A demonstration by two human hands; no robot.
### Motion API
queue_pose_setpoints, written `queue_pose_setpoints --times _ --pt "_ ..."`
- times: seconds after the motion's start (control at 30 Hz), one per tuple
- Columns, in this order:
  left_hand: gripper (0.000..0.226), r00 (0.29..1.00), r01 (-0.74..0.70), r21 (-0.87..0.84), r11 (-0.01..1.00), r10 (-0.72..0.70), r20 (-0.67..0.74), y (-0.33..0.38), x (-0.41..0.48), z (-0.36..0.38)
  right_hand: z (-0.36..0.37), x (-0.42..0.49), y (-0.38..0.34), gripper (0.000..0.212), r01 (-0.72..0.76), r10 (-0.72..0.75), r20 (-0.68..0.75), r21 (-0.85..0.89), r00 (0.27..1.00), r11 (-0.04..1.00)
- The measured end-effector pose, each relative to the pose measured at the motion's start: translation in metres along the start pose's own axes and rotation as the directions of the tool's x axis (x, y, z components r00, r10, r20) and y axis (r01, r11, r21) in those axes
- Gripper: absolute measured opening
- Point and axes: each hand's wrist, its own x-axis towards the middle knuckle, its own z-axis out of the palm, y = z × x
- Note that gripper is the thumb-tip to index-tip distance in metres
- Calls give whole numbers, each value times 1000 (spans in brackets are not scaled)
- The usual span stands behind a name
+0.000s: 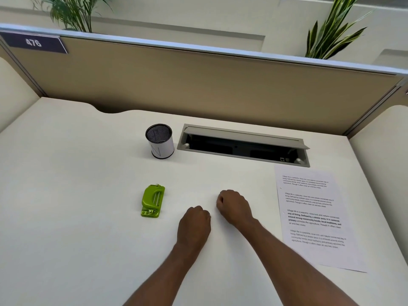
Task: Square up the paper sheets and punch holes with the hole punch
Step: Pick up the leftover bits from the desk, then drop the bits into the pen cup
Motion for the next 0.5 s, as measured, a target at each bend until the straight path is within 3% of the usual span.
queue_pose_setpoints --times 0.17,0.27,0.5 --pt "30 999 4 81 997 -8 41 4 2 -4 2 -3 2 24 23 -23 4 8 1000 1000" --pt "10 997 -12 140 990 1 78 7 -2 -13 1 -3 3 23 31 -31 6 14 999 999" --pt "19 999 -45 215 976 44 13 14 -8 -5 1 -3 -2 20 31 -30 38 -11 999 999"
